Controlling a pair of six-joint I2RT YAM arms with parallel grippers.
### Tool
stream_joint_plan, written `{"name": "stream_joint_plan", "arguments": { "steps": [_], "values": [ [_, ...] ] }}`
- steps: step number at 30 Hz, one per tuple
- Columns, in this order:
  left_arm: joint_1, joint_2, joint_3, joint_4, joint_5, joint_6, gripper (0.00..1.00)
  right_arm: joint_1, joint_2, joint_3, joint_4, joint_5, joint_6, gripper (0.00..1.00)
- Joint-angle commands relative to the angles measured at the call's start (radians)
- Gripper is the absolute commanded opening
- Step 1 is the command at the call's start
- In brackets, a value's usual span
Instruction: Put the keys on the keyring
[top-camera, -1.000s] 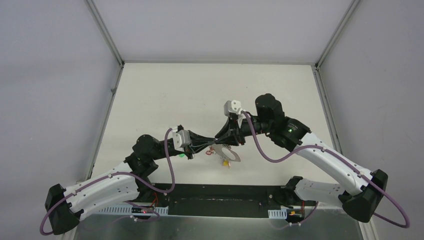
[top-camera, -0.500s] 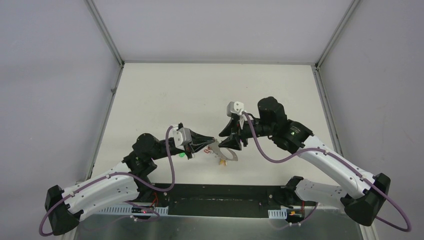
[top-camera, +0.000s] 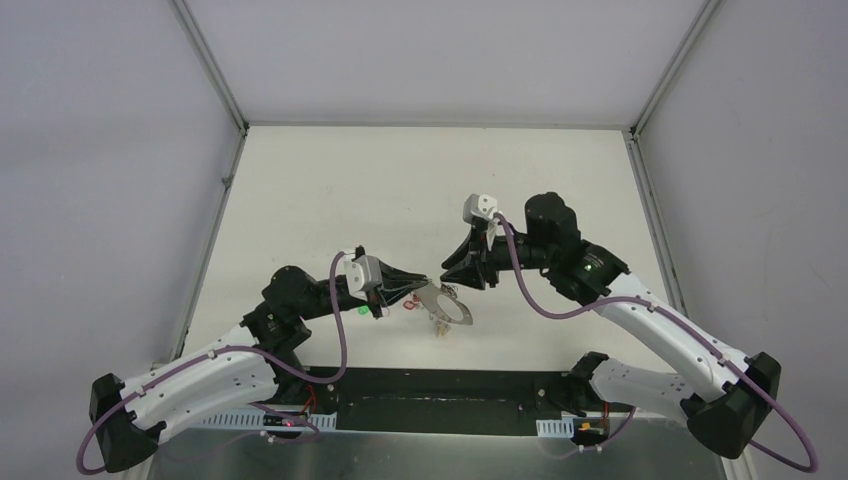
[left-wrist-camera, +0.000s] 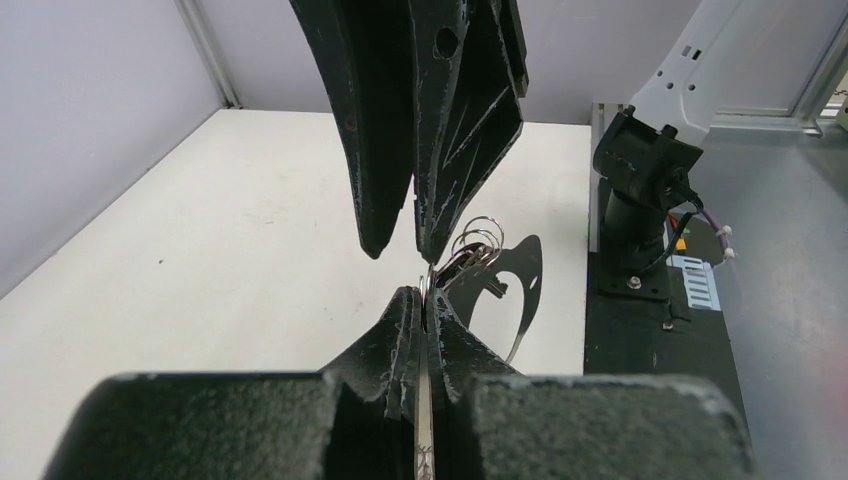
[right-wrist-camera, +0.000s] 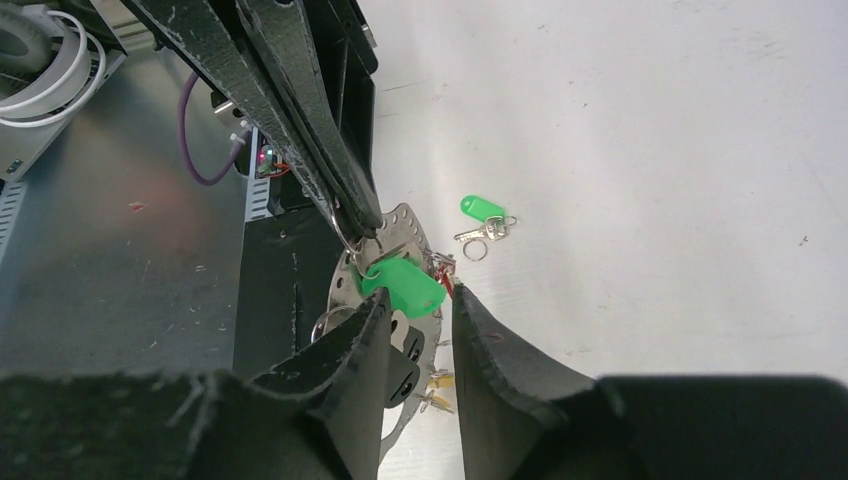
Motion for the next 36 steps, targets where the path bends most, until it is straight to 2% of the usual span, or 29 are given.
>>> {"name": "stream_joint_plan", "arguments": {
  "steps": [1, 4, 10, 17, 19, 21, 24, 27, 31, 36],
  "values": [
    [-0.006, -0.014, 0.045, 0.094, -0.018, -0.01, 0.0, -0.002, 0.016, -0.014, 0.091, -0.064, 0.037, 0.31],
    [-0.006, 0.003, 0.044, 0.119, -0.025, -0.029, 0.0, 0.018, 0.011, -0.035, 0.157, -0.094, 0.072, 0.31],
    [-0.007, 0.024, 0.041, 0.155, -0.075, -0.077, 0.0, 0.077, -0.012, -0.071, 0.238, -0.044, 0.093, 0.31],
    [-0.008, 0.022, 0.032, 0.166, -0.083, -0.08, 0.0, 0.104, -0.001, -0.08, 0.284, -0.023, 0.123, 0.19],
    [-0.007, 0.018, 0.031, 0.163, -0.081, -0.077, 0.0, 0.109, 0.006, -0.077, 0.285, -0.021, 0.126, 0.18],
    [-0.007, 0.013, 0.032, 0.15, -0.088, -0.075, 0.0, 0.113, 0.004, -0.075, 0.284, -0.012, 0.123, 0.2],
    [-0.007, 0.003, 0.032, 0.142, -0.098, -0.073, 0.0, 0.113, -0.016, -0.086, 0.297, 0.017, 0.12, 0.32],
    [-0.008, 0.004, 0.034, 0.144, -0.092, -0.072, 0.0, 0.113, -0.025, -0.093, 0.32, 0.025, 0.122, 0.34],
    [-0.007, 0.014, 0.035, 0.148, -0.07, -0.073, 0.0, 0.113, -0.006, -0.086, 0.328, 0.022, 0.127, 0.31],
    [-0.007, 0.023, 0.035, 0.165, -0.036, -0.078, 0.0, 0.113, 0.012, -0.074, 0.336, 0.025, 0.121, 0.21]
  ]
}}
